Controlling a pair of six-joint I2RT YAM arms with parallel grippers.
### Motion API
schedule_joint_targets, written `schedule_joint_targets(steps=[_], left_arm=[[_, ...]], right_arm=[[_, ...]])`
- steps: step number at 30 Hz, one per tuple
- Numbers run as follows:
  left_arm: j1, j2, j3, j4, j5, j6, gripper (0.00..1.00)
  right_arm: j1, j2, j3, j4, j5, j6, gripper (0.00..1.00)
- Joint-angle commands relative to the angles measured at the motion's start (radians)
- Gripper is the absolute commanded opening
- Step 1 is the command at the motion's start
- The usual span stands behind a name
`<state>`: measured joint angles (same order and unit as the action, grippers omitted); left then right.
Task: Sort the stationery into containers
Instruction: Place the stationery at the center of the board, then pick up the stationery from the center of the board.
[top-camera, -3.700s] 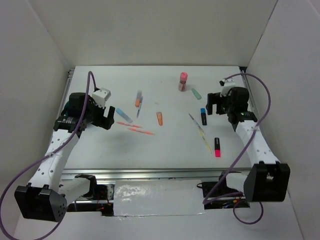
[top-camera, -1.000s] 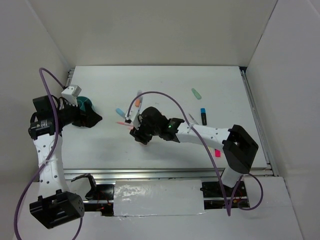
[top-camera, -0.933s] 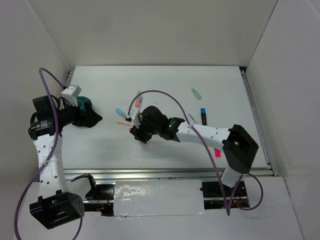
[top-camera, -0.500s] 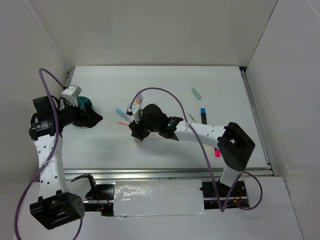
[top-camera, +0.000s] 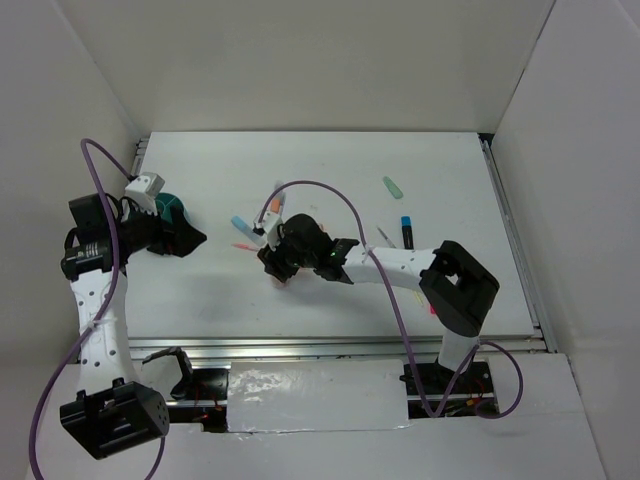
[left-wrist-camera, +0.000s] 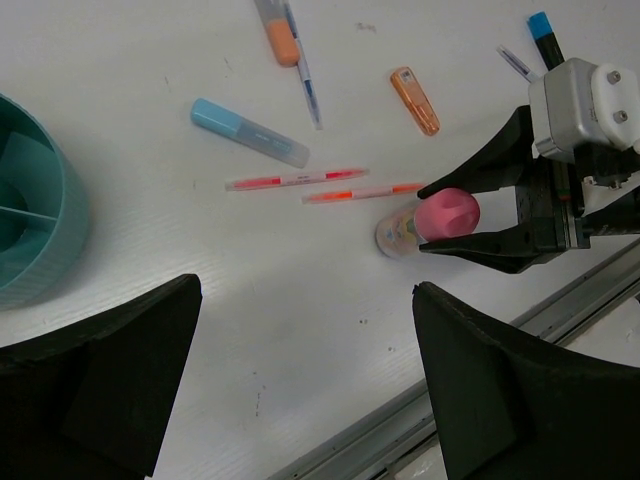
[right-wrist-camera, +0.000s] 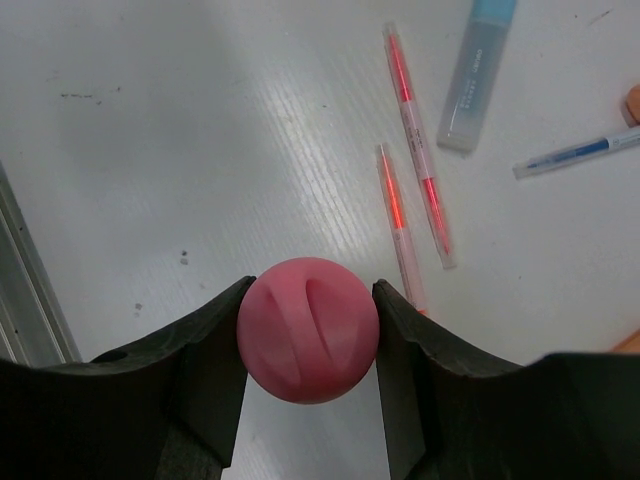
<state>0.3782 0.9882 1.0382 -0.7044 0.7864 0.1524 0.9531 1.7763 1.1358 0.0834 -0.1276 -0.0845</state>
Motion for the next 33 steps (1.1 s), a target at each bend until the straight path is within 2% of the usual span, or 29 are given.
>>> schedule_joint_targets(steps=[1,3,8,9,10,13,20,22,25,27,28,30,31,33], left_arm=[[0.005,0.001,-0.012,0.048,0.033,-0.008,0.99],[0.005,0.001,-0.017,0.052,0.034,-0.007,0.99],[0.007,0.001,-0.015,0.043,0.034,0.013,0.99],[0.005,0.004,-0.012,0.04,0.037,0.022,0.99],[0.005,0.007,-0.01,0.034,0.04,0.027,0.99],[0.007,0.018,-0.006,0.017,0.063,0.059,0.99],[-0.011,0.026,-0.004,-0.038,0.089,0.179,0.99],[-0.03,0.014,-0.016,-0.032,0.088,0.196,0.99],[-0.073,-0.016,-0.064,0.012,0.103,0.205,0.99],[-0.133,-0.031,-0.093,0.048,0.108,0.202,0.98],[-0.203,-0.033,-0.099,0.062,0.097,0.194,0.96],[-0.293,-0.028,-0.121,0.118,0.022,0.162,0.95],[-0.405,-0.022,-0.128,0.135,-0.008,0.153,0.94],[-0.484,0.003,-0.145,0.184,-0.086,0.141,0.93]], right_arm=[[0.007,0.009,-0.008,0.078,0.026,-0.005,0.55],[0.013,0.011,-0.008,0.073,0.034,0.002,0.65],[0.027,-0.006,0.004,0.044,0.048,0.017,0.77],[0.032,-0.011,0.008,0.029,0.046,0.026,0.83],[0.033,-0.021,0.013,0.015,0.043,0.032,0.84],[0.039,-0.05,0.033,-0.019,0.046,0.054,1.0],[0.003,-0.164,0.103,-0.157,0.085,0.057,1.0],[-0.022,-0.187,0.159,-0.282,0.053,0.063,1.0],[-0.083,-0.254,0.243,-0.381,-0.015,0.06,1.0],[-0.14,-0.296,0.265,-0.433,-0.061,0.055,1.0],[-0.167,-0.331,0.29,-0.454,-0.111,0.055,1.0],[-0.243,-0.374,0.309,-0.517,-0.171,0.052,1.0],[-0.272,-0.388,0.327,-0.546,-0.238,0.049,1.0],[-0.364,-0.452,0.3,-0.582,-0.289,0.049,1.0]])
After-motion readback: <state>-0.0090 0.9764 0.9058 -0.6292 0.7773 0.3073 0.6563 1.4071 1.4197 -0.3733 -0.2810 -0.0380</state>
